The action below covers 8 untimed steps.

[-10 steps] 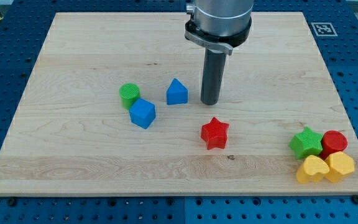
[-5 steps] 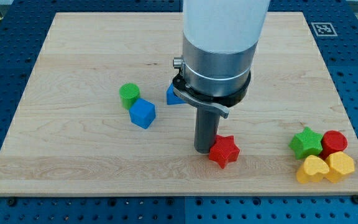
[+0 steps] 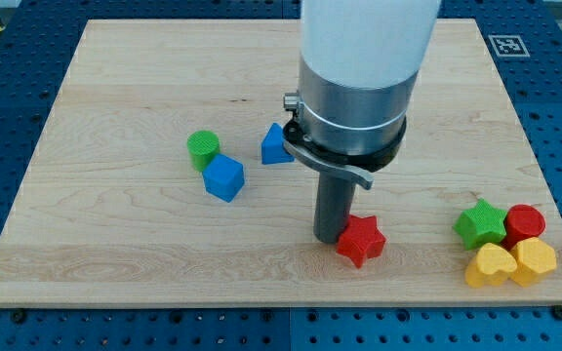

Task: Slide the red star closer to the yellow heart

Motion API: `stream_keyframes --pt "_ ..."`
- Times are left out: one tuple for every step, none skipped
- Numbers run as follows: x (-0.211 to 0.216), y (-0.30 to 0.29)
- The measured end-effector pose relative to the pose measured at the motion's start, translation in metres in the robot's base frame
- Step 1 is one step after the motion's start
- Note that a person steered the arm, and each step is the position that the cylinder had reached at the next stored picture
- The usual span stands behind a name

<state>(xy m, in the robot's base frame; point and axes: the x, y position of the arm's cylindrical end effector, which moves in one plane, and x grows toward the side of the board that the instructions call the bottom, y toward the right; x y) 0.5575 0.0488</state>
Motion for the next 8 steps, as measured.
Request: stream_keyframes --pt "0.0 0.008" --pt "0.0 0.014" --pt "0.001 0.015" --pt "0.002 0.016" --pt "0.006 0.016" --pt "0.007 0.022" --pt "0.007 0.03" --pt "0.007 0.042"
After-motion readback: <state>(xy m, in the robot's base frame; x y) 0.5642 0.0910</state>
